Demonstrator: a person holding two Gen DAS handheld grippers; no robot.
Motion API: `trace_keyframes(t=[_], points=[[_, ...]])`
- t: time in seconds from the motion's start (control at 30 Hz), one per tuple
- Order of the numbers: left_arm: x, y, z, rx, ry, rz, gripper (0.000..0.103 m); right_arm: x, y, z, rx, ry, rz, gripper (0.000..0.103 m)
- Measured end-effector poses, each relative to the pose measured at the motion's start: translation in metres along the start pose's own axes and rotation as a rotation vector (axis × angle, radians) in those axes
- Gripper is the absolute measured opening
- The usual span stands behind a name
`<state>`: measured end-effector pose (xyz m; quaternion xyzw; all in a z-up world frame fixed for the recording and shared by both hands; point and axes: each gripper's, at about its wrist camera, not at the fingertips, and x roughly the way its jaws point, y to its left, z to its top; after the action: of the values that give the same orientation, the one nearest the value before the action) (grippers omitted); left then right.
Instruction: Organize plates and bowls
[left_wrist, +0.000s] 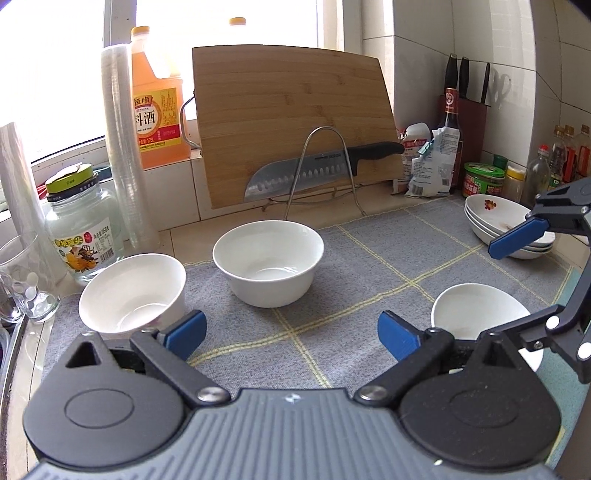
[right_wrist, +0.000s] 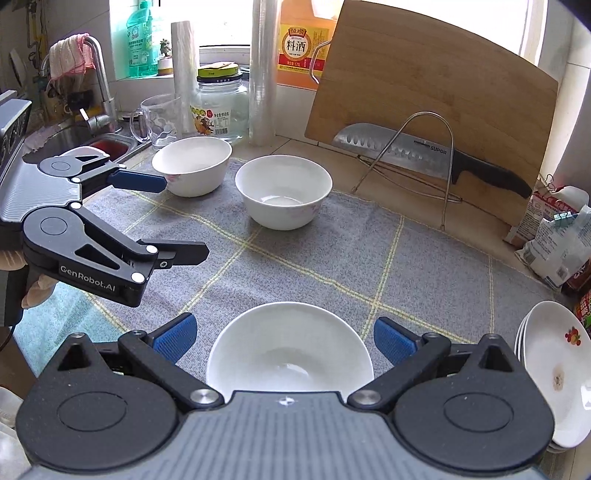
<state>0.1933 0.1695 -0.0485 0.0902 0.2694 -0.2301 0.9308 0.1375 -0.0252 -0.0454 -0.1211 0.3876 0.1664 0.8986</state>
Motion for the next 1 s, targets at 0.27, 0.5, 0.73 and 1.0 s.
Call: trace_keyframes(t=[0.27, 0.5, 0.73, 1.0], points=[[0.007, 0.004, 0.004, -0.014, -0.027, 0.038, 0.099, 0.012, -0.007, 0.032, 0.001, 0.016, 0.048, 0.103], [0.020, 0.003, 0.010, -0.035, -0.022, 0.094, 0.100, 0.032, -0.022, 0.061, -0.057, 0.003, 0.116, 0.103], [0.043, 0.000, 0.013, -0.055, 0.023, 0.129, 0.101, 0.059, -0.040, 0.087, -0.074, 0.008, 0.188, 0.103], [0.061, 0.002, 0.019, -0.049, 0.050, 0.156, 0.101, 0.090, -0.048, 0.106, -0.090, 0.045, 0.240, 0.103]])
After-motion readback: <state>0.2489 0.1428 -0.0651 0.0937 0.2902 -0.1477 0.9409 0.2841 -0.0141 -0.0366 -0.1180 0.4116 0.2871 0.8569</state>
